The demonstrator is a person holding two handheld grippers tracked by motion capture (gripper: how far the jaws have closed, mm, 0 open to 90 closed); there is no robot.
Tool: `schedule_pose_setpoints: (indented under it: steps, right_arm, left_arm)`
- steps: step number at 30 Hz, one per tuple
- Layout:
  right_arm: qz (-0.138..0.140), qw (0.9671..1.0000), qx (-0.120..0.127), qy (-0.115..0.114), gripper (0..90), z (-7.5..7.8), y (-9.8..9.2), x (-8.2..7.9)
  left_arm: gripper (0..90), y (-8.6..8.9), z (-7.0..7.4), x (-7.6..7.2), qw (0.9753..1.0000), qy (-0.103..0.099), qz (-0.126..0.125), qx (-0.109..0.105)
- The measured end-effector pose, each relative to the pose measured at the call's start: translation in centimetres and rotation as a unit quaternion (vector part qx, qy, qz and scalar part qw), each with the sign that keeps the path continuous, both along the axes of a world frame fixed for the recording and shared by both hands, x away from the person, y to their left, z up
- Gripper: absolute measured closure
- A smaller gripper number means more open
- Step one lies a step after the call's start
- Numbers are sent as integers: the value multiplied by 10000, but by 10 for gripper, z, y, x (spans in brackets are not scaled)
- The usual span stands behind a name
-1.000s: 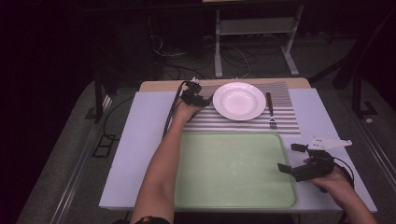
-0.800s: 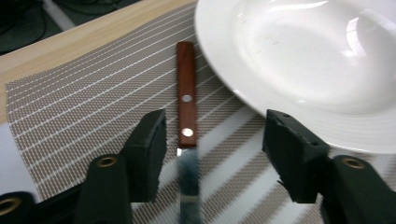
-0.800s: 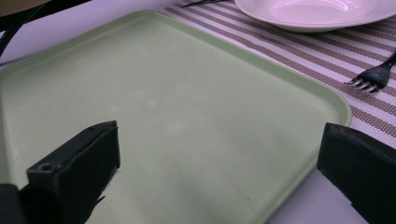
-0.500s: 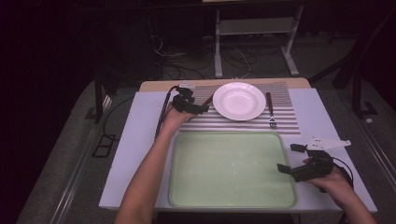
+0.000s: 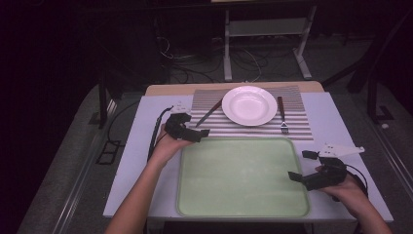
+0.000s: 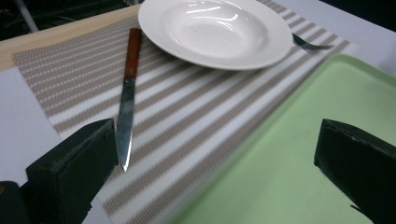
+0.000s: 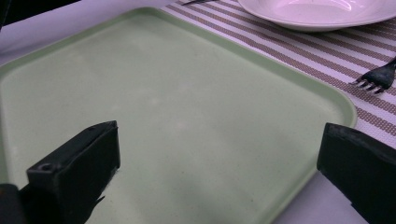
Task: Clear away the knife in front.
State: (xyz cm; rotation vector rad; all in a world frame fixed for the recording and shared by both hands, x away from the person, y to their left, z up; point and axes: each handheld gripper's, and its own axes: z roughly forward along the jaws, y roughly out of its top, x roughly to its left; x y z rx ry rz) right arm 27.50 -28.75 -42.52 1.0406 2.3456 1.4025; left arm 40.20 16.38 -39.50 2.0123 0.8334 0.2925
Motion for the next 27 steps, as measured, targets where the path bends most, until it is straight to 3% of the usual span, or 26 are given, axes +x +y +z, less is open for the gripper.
schedule_pose_setpoints:
  steps: [11, 19, 23, 27]
  right_arm:
    - [11, 10000, -26, -6, 0, 0, 1, 0]
    - [-3, 10000, -55, -1, 0, -1, 0, 0]
    - [20, 9999, -120, -2, 0, -2, 0, 1]
    - [25, 9999, -111, -14, 0, -2, -1, 1]
  left_arm:
    - [0, 30, -6, -63, 9996, -243, 97, -121]
    - [0, 45, -14, -97, 9993, -233, 194, -217]
    - [0, 47, -18, -106, 9994, -184, 189, -235]
    - [0, 45, -19, -101, 9994, -130, 181, -256]
